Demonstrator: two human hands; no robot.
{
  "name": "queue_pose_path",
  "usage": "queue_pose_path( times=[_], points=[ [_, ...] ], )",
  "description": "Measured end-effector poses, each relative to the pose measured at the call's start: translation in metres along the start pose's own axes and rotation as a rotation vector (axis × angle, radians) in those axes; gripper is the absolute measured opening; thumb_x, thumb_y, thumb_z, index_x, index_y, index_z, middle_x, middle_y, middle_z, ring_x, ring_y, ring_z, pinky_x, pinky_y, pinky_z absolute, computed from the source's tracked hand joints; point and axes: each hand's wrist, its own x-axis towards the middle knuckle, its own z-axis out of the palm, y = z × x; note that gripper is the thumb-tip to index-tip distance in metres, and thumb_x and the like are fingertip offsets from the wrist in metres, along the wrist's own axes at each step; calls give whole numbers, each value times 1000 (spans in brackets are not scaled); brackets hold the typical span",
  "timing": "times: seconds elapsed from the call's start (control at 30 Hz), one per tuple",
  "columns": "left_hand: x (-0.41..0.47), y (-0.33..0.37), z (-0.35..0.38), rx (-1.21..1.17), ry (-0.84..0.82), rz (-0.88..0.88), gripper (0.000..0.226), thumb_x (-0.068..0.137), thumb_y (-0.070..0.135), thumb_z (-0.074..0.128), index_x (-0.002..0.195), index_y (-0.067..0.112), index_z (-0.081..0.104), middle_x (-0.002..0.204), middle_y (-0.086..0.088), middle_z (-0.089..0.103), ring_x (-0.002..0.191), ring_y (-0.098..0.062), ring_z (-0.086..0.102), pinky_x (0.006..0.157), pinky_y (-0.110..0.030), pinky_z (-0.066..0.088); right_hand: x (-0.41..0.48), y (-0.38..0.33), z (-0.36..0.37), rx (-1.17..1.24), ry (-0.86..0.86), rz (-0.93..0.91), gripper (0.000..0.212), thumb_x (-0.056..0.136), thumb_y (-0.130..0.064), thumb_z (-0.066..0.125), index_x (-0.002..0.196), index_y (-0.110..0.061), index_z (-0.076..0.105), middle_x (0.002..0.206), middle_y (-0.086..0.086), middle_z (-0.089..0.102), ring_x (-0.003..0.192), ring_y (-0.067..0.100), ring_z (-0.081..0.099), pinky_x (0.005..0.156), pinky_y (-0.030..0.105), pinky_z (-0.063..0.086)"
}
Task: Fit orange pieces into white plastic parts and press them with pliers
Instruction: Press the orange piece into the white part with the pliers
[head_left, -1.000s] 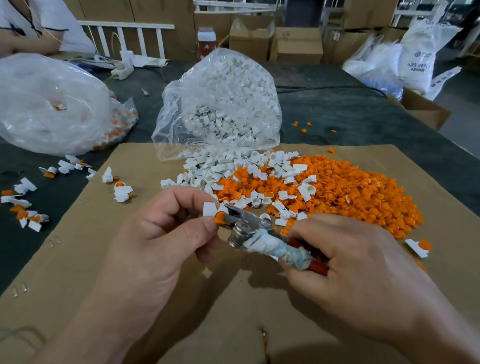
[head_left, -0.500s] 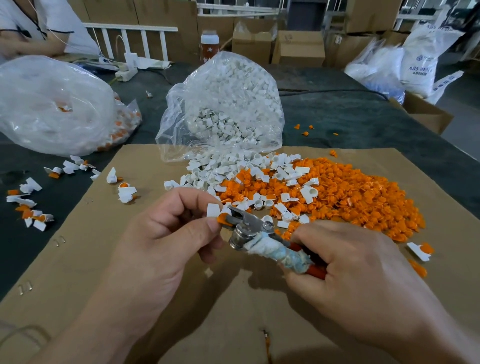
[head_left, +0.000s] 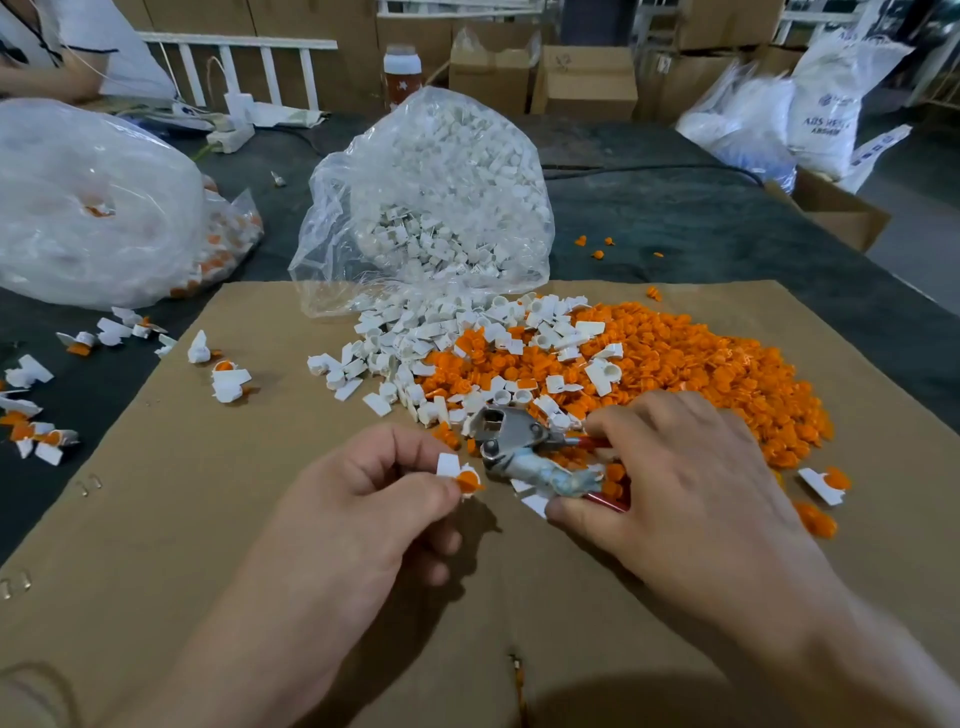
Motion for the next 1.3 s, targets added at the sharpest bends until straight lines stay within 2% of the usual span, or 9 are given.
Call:
queue_pose_path(
  times=[0.23,0.37,0.47,0.6,0.73,1.0,1.17,1.23,1.3],
  points=[
    [-6,3,11,98,6,14,22,88,14,66,76,32,70,60,-5,69,49,-15,63,49,-20,49,-5,-13,-4,210,299,-229,35,87,-55,48,101,-26,60,98,-9,57,93,14,52,81,33,40],
    [-12,3,13,158,-27,175,5,82,35,72,85,39,70,64,2,70,57,-12,65,58,-27,49,-8,-24,0,242,259,-384,24,94,-35,46,95,-21,66,85,-6,60,78,15,57,68,32,46],
    [-12,3,9,127,-33,235,20,74,42,67,91,39,74,65,7,68,58,-9,62,58,-23,49,-10,-21,-3,308,231,-352,23,98,-31,45,101,-21,65,91,-7,60,81,12,56,69,32,49],
    [-10,6,12,-215,-156,50,19,66,25,87,79,20,75,64,-18,65,47,-23,58,45,-31,52,-12,-21,-3,365,254,-398,21,99,-30,44,104,-21,63,94,-8,57,83,10,53,69,29,49],
    [-11,8,11,-411,-289,-36,23,62,27,80,72,9,69,58,-21,58,37,-24,54,35,-24,45,-14,-20,-5,431,237,-411,23,101,-33,40,103,-23,60,95,-7,53,82,12,53,63,35,49],
    [-11,-5,2,29,-223,319,43,74,73,68,90,33,67,58,1,60,42,-13,55,40,-21,43,-19,-27,-7,857,-8,-213,26,93,-52,39,81,-33,51,74,-13,55,67,5,54,52,22,42],
    [-15,-13,5,458,-112,765,25,98,63,45,105,42,57,76,20,60,57,-3,58,45,-19,45,-14,-32,-12,1691,-612,249,23,80,-25,49,58,-21,54,48,-1,38,33,12,27,38,21,19],
    [-16,-9,4,451,-108,705,29,94,68,46,102,43,59,73,18,61,55,-2,58,45,-17,45,-15,-30,-13,1560,-594,214,26,84,-34,52,62,-22,56,47,-4,44,34,12,36,37,22,27],
    [-15,-2,3,217,-130,451,35,79,72,60,92,40,65,62,10,62,46,-6,57,42,-20,44,-18,-26,-11,1075,-255,-11,25,89,-54,47,82,-33,59,63,-10,57,52,5,53,46,26,42]
  ],
)
